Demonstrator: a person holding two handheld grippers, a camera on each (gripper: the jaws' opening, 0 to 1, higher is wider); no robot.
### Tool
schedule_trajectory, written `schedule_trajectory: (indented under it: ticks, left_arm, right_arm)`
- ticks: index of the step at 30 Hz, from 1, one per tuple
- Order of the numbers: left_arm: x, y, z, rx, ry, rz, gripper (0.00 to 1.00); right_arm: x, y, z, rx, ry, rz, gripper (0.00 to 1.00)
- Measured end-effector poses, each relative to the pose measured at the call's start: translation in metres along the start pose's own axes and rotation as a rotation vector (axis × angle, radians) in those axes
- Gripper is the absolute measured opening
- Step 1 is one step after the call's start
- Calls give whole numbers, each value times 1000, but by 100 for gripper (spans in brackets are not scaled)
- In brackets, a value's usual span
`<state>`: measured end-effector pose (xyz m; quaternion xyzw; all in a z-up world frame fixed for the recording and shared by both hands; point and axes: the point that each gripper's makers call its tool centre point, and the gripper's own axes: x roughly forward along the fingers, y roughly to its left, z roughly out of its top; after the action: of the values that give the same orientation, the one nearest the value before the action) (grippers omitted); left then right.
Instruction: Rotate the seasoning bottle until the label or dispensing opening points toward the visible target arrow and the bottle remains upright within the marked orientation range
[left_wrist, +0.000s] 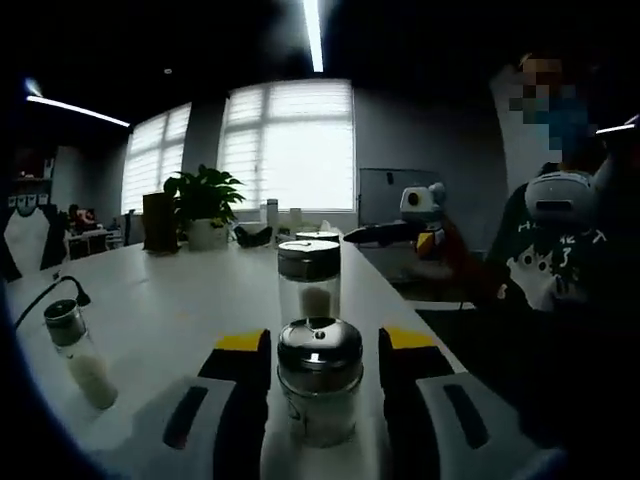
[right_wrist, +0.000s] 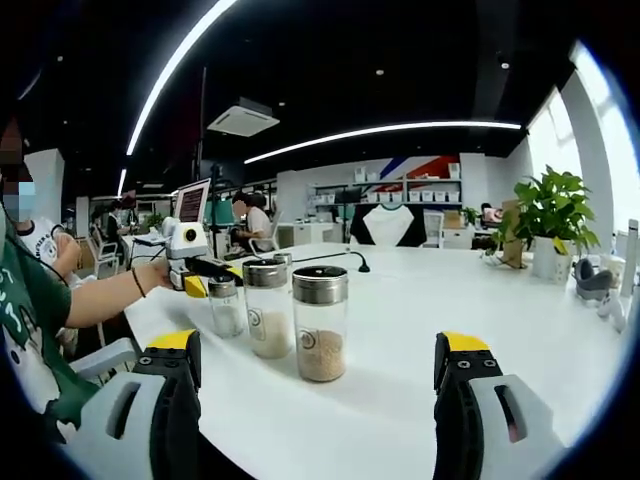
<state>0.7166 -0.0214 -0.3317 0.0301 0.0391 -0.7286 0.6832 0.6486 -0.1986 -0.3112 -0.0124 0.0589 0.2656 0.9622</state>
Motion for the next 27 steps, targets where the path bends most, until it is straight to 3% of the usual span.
schedule_trajectory:
  ticks: [3, 14, 21, 27]
  left_arm:
    - [1, 2, -1, -9, 14, 5, 35]
    - [5, 8, -3, -45, 7, 37, 34]
    - [9, 7, -3, -25, 35, 85, 34]
    - [9, 7, -3, -29, 24, 118, 34]
  right_arm:
    - [0, -1, 0, 0, -1, -2, 99]
    - [-1, -1, 0, -1, 0, 1, 99]
    - [0, 4, 2, -8, -7, 20, 99]
    - [-2, 1, 1, -2, -9, 14, 99]
